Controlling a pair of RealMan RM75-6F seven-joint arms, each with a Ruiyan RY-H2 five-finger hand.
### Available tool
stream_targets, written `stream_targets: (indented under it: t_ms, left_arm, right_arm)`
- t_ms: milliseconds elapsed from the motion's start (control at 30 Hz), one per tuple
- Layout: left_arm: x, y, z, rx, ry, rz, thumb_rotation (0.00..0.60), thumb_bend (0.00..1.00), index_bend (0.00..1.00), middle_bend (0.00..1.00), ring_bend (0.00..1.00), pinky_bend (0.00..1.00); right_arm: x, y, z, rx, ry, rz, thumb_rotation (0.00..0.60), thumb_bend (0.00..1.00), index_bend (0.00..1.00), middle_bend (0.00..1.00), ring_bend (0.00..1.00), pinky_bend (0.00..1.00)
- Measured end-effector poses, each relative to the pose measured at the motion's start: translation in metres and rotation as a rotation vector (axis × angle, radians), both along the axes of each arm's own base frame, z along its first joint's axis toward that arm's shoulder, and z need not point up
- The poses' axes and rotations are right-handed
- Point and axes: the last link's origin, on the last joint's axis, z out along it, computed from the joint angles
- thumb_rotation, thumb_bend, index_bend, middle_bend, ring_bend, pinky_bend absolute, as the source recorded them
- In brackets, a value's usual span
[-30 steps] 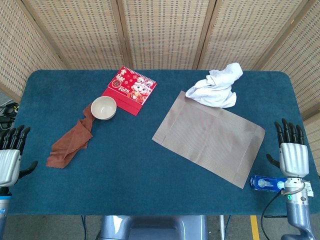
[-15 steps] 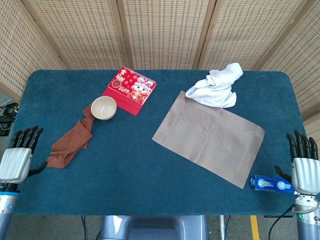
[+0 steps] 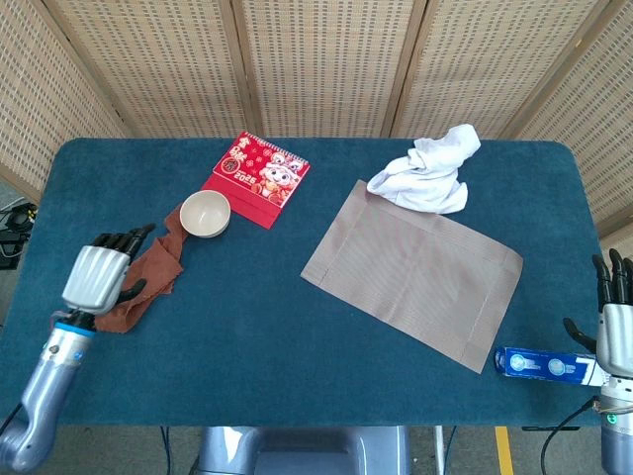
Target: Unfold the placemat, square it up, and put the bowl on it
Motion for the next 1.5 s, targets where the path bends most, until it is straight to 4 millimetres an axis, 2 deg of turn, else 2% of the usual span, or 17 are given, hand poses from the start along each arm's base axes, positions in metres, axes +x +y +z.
stream_targets:
  t_ms: [267,467,833,1000,1167,1333,1500]
  left_arm:
    - [0.041,0.054,-0.057,-0.075,0.035,-0.083,0.600,0.23,0.20,0.33,0.40,0.39]
    - [0.063,0.073,-0.094,-0.139,0.059,-0.109,0.600,0.23,0.28,0.33,0.40,0.38]
    - [0.087,0.081,-0.141,-0.215,0.139,-0.151,0.600,0.23,0.32,0.33,0.40,0.39]
    - [0.107,0.080,-0.165,-0.233,0.146,-0.191,0.600,0.24,0.32,0.34,0.40,0.39]
    - [0.120,0.079,-0.182,-0.246,0.163,-0.220,0.600,0.23,0.33,0.34,0.40,0.39]
    - [0.126,0.076,-0.197,-0.255,0.180,-0.236,0.600,0.19,0.33,0.34,0.40,0.39]
    - [0.132,0.076,-0.209,-0.250,0.187,-0.242,0.600,0.19,0.35,0.34,0.40,0.39]
  right_arm:
    - [-0.008,-0.004,0.002,-0.012,-0.009,-0.025,0.600,0.29,0.01,0.00,0.00,0.00]
    - [-0.011,-0.005,0.005,-0.025,-0.018,-0.032,0.600,0.29,0.01,0.00,0.00,0.00]
    - [-0.014,-0.006,0.009,-0.044,-0.034,-0.033,0.600,0.29,0.01,0.00,0.00,0.00]
    - [-0.015,-0.006,0.010,-0.048,-0.044,-0.035,0.600,0.29,0.01,0.00,0.00,0.00]
    - [-0.016,-0.006,0.011,-0.051,-0.053,-0.036,0.600,0.29,0.01,0.00,0.00,0.00]
    - [-0.017,-0.006,0.013,-0.059,-0.065,-0.035,0.600,0.29,0.01,0.00,0.00,0.00]
    - [-0.017,-0.006,0.014,-0.063,-0.075,-0.032,0.600,0.29,0.01,0.00,0.00,0.00]
